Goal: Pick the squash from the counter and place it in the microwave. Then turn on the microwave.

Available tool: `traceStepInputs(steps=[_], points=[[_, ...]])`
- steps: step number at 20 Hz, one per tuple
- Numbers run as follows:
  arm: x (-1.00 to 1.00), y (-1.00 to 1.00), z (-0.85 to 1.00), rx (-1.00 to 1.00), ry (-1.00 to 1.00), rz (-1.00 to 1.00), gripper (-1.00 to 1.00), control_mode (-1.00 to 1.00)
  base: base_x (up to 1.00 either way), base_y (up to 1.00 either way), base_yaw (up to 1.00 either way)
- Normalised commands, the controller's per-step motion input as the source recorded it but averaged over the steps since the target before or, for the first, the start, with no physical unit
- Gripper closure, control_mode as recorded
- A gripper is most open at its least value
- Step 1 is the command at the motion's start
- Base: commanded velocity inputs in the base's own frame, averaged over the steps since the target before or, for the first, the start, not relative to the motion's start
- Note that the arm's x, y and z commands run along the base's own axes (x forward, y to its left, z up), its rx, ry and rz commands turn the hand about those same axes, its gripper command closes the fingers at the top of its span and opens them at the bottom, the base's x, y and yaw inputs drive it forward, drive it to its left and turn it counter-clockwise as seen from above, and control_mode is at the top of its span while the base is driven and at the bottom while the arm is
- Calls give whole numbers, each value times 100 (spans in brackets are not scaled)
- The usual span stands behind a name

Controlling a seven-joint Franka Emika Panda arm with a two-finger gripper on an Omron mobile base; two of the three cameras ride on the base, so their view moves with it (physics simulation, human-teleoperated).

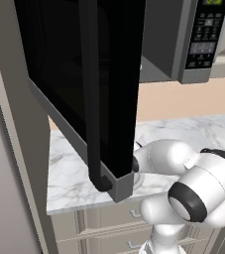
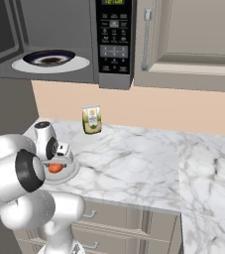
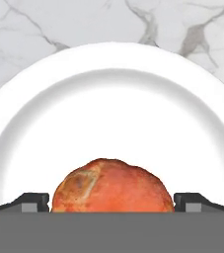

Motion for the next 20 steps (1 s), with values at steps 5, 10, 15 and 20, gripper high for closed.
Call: traceStepInputs(steps=[5, 10, 15, 20], points=[[-3, 0, -23, 0, 1, -7, -100, -100, 0, 0, 0], [-2, 0, -19, 0, 1, -9, 100, -100, 0, 0, 0], [0, -1, -4, 0, 4, -4, 100, -100, 0, 0, 0], [-7, -1, 10, -1, -6, -1, 100, -100, 0, 0, 0]])
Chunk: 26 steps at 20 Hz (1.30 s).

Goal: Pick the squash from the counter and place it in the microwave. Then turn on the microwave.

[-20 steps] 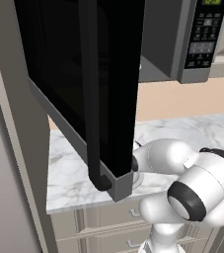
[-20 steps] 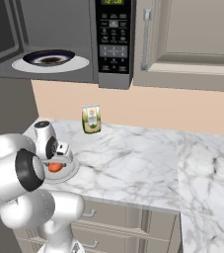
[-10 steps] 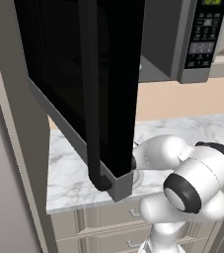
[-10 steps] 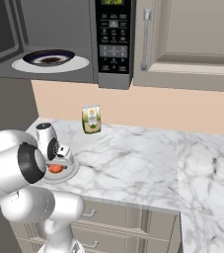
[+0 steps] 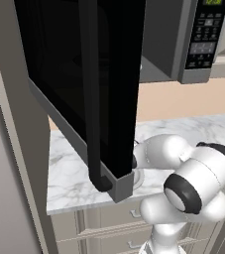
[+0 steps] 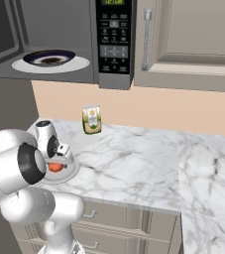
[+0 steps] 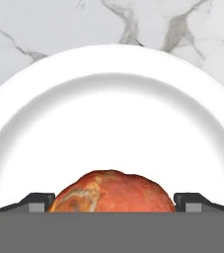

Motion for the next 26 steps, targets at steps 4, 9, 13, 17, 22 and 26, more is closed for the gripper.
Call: traceStepInputs(steps=[4, 9, 13, 17, 22, 26], points=[[-15, -7, 39, -4, -16, -4, 100, -100, 0, 0, 0], [-3, -8, 66, 0, -6, -6, 100, -100, 0, 0, 0], [0, -10, 75, 0, 0, -6, 100, -100, 0, 0, 0], [-3, -5, 74, 0, -4, -4, 100, -100, 0, 0, 0], [-2, -2, 74, 0, -4, -4, 100, -100, 0, 0, 0], [-2, -5, 66, 0, -4, -4, 100, -100, 0, 0, 0]])
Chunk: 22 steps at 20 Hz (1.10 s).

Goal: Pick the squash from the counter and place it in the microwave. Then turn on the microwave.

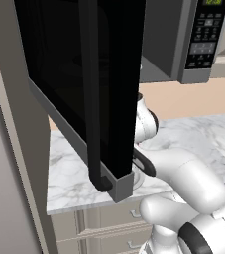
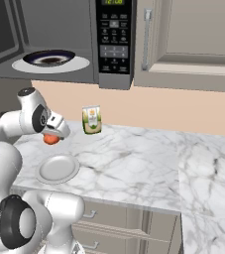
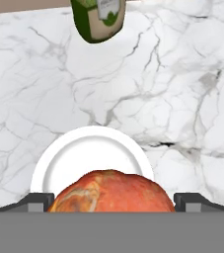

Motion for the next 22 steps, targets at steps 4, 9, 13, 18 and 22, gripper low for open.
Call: traceStepInputs(steps=[4, 9, 13, 18, 22], points=[[0, -4, 64, 1, -2, -3, 100, -100, 0, 0, 0], [0, -2, 62, 2, -2, -1, 100, -100, 0, 0, 0], [0, 0, 49, 1, -5, 0, 100, -100, 0, 0, 0], [0, 0, 40, 0, -11, 0, 100, -100, 0, 0, 0], [0, 0, 49, 0, -10, 0, 100, -100, 0, 0, 0]])
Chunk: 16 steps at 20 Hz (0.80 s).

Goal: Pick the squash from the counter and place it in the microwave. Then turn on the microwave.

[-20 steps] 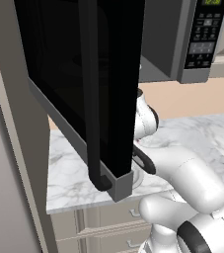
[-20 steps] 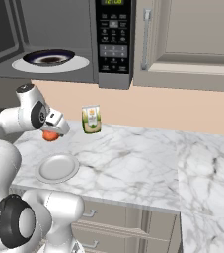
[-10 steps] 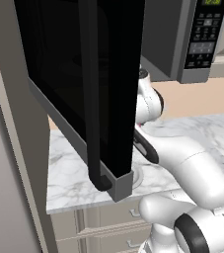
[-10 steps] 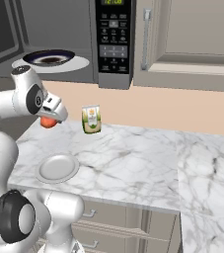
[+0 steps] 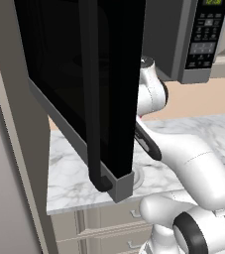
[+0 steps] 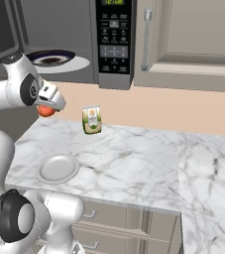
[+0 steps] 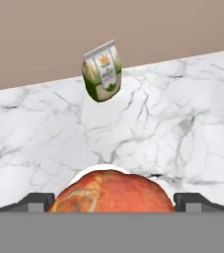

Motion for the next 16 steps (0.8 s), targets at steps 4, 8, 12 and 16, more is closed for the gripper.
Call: traceStepInputs(steps=[4, 8, 12, 16], points=[[0, 0, 51, 1, -6, 0, 100, -100, 0, 0, 0], [5, -1, 50, 2, -1, 0, 100, -100, 0, 0, 0], [12, -1, 47, 3, 0, 1, 100, -100, 0, 0, 0], [13, 0, 40, 1, 0, 3, 100, -100, 0, 0, 0]])
